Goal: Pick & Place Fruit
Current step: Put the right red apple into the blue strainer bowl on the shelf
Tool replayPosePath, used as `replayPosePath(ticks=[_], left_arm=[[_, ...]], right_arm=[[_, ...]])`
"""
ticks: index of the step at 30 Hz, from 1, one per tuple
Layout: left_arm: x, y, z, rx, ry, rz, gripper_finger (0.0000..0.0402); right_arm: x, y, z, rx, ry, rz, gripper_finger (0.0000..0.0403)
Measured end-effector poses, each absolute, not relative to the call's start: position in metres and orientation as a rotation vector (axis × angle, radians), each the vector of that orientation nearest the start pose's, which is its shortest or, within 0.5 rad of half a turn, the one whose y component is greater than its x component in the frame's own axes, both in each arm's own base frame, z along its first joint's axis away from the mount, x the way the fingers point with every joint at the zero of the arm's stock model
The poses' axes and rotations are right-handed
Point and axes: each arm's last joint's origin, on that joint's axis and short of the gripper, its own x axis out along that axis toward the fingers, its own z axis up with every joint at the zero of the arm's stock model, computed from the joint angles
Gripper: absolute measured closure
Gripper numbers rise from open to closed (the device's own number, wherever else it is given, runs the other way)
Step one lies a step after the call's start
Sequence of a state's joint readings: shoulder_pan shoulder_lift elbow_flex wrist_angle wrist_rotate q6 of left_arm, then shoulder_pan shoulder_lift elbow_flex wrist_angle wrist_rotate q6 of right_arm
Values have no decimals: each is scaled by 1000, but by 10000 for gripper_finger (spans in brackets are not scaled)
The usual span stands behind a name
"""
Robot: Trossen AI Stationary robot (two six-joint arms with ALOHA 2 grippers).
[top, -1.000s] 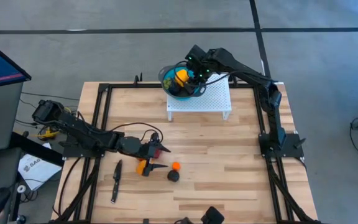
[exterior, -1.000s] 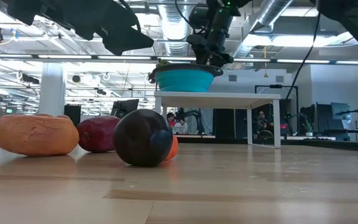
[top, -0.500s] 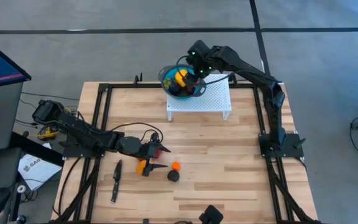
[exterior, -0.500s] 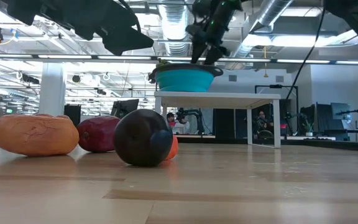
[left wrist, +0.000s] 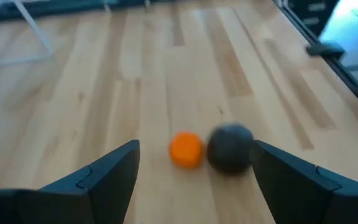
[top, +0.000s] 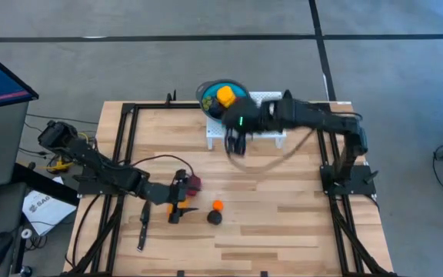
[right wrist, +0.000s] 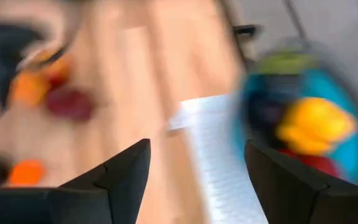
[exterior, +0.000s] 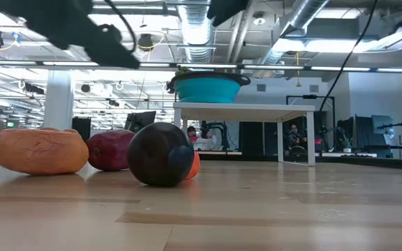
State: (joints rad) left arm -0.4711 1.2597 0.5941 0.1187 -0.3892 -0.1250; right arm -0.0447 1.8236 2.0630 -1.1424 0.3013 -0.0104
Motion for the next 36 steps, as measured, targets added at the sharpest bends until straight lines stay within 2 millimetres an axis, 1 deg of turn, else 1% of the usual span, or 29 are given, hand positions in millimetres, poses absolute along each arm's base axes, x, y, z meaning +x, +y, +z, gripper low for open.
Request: replayPosePath(ticks=[2,5,7,9,13,17,19,21,23,26,28,33,36], left_arm=[[221,-105,203,61,519,-32,105],[216,-99,204,-24,539,83,105],[215,-93,204,-82,547,149,105],[216,-86,202,-143,562,204,105],[225,-68,194,-272,607,275,105],[235,-49,181,-356,676,314,104],[239,-41,174,-402,720,314,101],[243,-34,168,-451,750,332,98],[245,-29,161,-480,776,356,93],[248,-26,153,-514,802,390,87],[249,-26,147,-533,822,400,85],[250,-28,142,-541,857,385,89],[250,-28,142,-542,859,382,96]], right_arm=[[371,1,382,-161,920,-286,148],[367,36,349,-200,936,-322,148],[358,58,329,-201,927,-360,148],[347,78,312,-160,880,-396,148],[321,118,279,-68,774,-479,148],[299,149,248,-28,679,-537,148],[293,162,237,-5,629,-552,148],[286,172,223,-21,603,-578,148],[282,180,213,-29,571,-602,148],[277,185,204,-29,513,-643,148],[277,186,196,-36,506,-662,148],[282,186,188,-42,493,-683,148],[284,184,188,-32,489,-691,148]])
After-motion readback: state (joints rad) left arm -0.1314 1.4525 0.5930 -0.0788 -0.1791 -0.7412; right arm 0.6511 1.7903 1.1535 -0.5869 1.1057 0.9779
